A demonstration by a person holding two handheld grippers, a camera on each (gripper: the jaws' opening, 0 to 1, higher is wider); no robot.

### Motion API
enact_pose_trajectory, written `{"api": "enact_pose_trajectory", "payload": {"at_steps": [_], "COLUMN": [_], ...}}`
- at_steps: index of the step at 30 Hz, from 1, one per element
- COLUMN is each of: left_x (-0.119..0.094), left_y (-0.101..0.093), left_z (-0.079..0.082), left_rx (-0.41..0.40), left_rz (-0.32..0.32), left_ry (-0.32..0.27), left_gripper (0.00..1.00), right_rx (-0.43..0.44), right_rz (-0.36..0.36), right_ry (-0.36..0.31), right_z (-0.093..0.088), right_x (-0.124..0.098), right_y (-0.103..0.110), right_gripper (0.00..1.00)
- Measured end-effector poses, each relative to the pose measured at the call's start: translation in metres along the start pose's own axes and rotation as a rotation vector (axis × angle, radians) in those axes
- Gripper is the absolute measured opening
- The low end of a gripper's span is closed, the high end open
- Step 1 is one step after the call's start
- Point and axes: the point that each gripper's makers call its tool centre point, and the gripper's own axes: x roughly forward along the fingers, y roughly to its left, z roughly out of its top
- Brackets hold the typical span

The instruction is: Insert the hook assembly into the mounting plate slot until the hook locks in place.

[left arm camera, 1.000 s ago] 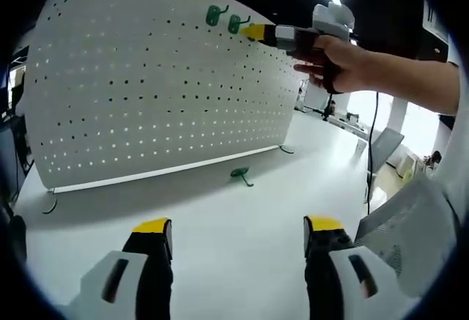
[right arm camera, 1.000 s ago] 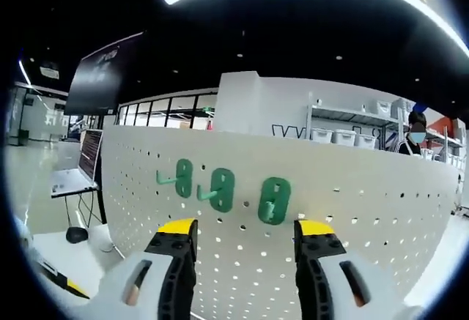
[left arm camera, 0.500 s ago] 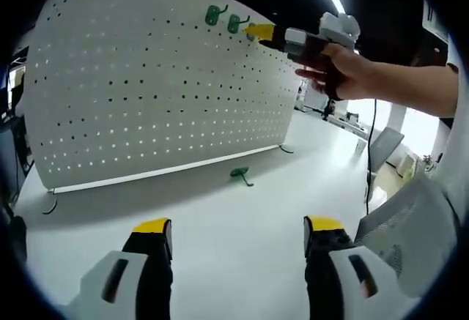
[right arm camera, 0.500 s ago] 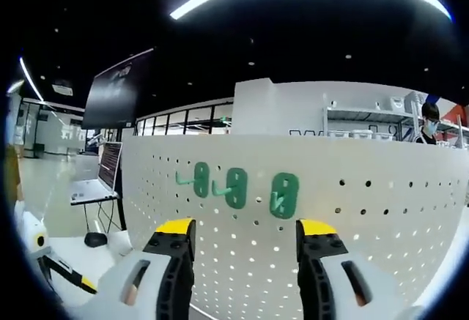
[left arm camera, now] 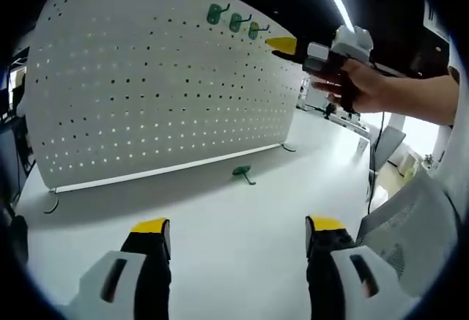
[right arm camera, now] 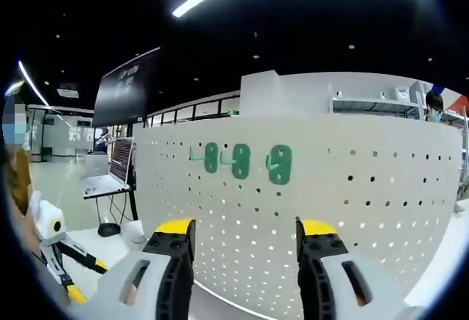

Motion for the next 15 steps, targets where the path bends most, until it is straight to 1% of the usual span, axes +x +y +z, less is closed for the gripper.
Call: {"api": "enact_pose_trajectory", "payload": {"at_steps": [6,15], "left_x": [0.000,-0.001], "left_y": [0.000,0.001], "left_z": [0.000,-0.001], "left_rx": [0.000,0.002], "left_rz": [0.001,0.004], "left_ry": [-0.001,0.001], "left_gripper": [0.78,0.78], "right_rx": [0.004,0.024], "right_rz": [0.008,0.018], "right_ry": [0.033,0.073], "right_z": [-0.016,-0.037], "right_x": [-0.019,-0.038], "right_y": [0.001,0.005], "right_gripper": [0.55,0.56]}}
